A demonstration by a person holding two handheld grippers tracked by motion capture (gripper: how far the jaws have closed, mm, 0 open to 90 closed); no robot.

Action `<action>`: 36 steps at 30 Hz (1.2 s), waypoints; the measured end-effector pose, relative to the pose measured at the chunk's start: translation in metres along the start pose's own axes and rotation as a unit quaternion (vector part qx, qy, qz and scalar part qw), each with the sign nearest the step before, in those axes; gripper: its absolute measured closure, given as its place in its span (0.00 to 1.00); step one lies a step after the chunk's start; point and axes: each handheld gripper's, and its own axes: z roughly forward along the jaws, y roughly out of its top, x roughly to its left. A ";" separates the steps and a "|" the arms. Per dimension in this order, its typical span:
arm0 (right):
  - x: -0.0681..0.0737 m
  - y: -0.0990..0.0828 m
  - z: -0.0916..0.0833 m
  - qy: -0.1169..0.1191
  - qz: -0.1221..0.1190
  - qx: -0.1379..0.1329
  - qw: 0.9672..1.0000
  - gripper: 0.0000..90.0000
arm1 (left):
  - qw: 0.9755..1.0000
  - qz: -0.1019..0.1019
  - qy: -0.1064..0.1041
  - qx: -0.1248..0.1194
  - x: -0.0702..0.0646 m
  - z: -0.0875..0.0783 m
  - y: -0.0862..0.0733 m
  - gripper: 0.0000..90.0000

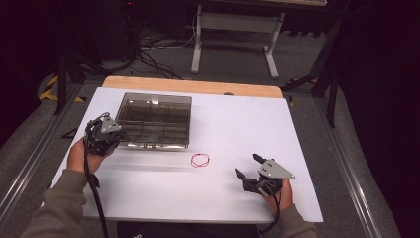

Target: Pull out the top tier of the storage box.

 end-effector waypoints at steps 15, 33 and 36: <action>0.001 0.000 0.001 -0.001 -0.003 0.004 1.000 0.23 | 1.000 0.001 -0.003 -0.005 0.002 -0.006 -0.009 0.99; 0.000 0.004 0.002 0.006 0.000 0.006 1.000 0.27 | 0.997 -0.004 0.009 -0.081 -0.009 -0.025 -0.012 0.87; 0.000 0.008 0.005 0.019 0.009 0.011 1.000 0.30 | 0.992 0.006 0.013 -0.127 -0.011 -0.038 -0.017 0.71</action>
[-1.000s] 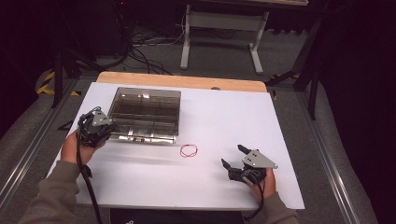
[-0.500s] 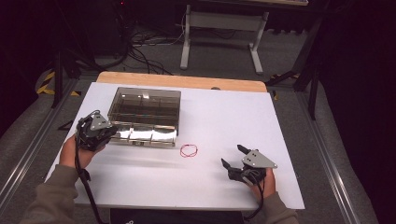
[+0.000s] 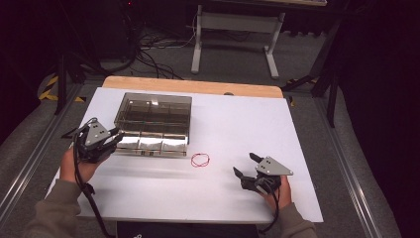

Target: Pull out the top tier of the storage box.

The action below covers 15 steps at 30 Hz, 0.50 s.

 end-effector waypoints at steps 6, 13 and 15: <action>-0.002 0.007 0.007 0.032 0.010 0.003 0.999 0.38 | 0.999 0.023 0.013 -0.044 -0.017 -0.020 -0.005 0.56; -0.002 0.020 0.021 0.054 0.020 0.016 0.998 0.42 | 0.994 0.025 -0.044 -0.100 -0.057 -0.034 -0.026 0.36; -0.001 0.028 0.032 0.066 0.026 0.024 0.997 0.48 | 0.993 0.021 -0.055 -0.101 -0.070 -0.031 -0.038 0.29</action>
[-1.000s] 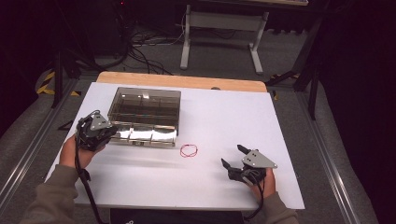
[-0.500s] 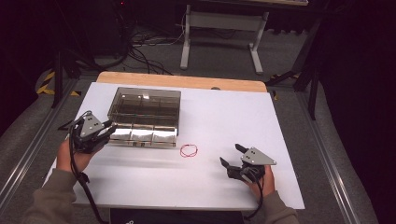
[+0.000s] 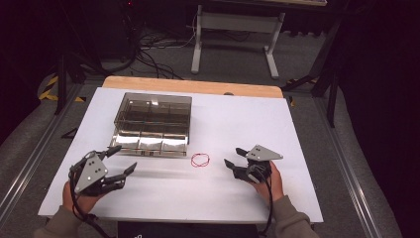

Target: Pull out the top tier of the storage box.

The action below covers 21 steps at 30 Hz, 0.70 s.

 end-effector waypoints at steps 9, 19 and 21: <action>0.011 0.021 0.039 0.045 -0.010 0.037 0.998 0.63 | 0.998 -0.017 -0.030 0.056 -0.010 0.029 -0.026 0.14; 0.023 0.020 0.081 -0.004 0.031 0.119 0.992 0.74 | 0.998 -0.024 -0.030 0.058 -0.004 0.037 -0.031 0.12; 0.023 0.020 0.081 -0.008 0.034 0.118 0.992 0.76 | 0.998 -0.024 -0.026 0.059 -0.004 0.037 -0.032 0.12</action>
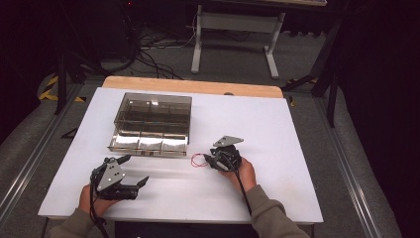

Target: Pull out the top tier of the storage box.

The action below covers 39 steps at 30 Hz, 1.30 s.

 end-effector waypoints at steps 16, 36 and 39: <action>0.002 -0.003 -0.005 0.019 -0.017 -0.018 1.000 1.00 | 0.999 -0.032 0.012 -0.007 0.012 -0.007 -0.005 0.13; -0.001 -0.004 -0.022 0.030 -0.035 -0.074 0.996 1.00 | 1.000 -0.008 0.020 0.006 0.009 -0.009 -0.006 0.15; -0.002 -0.004 -0.027 0.021 -0.036 -0.090 0.995 1.00 | 1.000 -0.004 0.020 0.010 0.009 -0.009 -0.006 0.16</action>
